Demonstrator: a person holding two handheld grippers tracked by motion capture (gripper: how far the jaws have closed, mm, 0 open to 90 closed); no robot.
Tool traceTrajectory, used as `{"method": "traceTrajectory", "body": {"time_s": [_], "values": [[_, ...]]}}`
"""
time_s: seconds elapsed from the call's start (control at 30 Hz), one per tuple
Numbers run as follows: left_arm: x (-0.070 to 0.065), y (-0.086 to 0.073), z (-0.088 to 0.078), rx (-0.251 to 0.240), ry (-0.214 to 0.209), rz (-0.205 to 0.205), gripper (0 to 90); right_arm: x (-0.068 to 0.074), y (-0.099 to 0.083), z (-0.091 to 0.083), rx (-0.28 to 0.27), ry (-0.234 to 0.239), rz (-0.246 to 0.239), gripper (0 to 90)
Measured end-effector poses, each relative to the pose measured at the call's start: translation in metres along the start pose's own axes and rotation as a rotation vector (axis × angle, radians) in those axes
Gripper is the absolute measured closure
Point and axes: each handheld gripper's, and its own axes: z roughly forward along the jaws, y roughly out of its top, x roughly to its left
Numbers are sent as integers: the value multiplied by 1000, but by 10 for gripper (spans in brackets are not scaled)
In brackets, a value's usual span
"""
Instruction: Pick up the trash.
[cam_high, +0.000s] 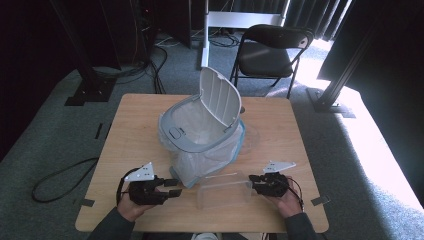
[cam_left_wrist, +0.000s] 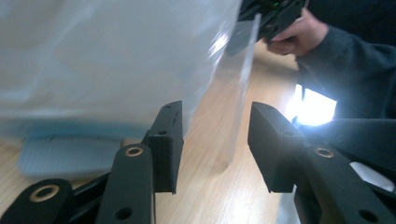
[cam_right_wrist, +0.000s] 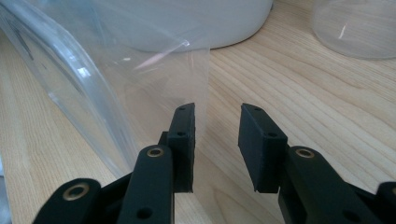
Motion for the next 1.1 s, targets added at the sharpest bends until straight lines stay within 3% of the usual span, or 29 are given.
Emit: {"method": "traceTrajectory", "body": {"time_s": [0.43,0.73,1.1], "values": [[-12,19,32,71,-78,67,643,6,3,1,-3,10,-17,655],[-17,22,44,117,-45,107,711,10,4,4,-1,27,-27,656],[-18,22,45,134,-26,131,802,10,4,4,-1,22,-26,659]]}}
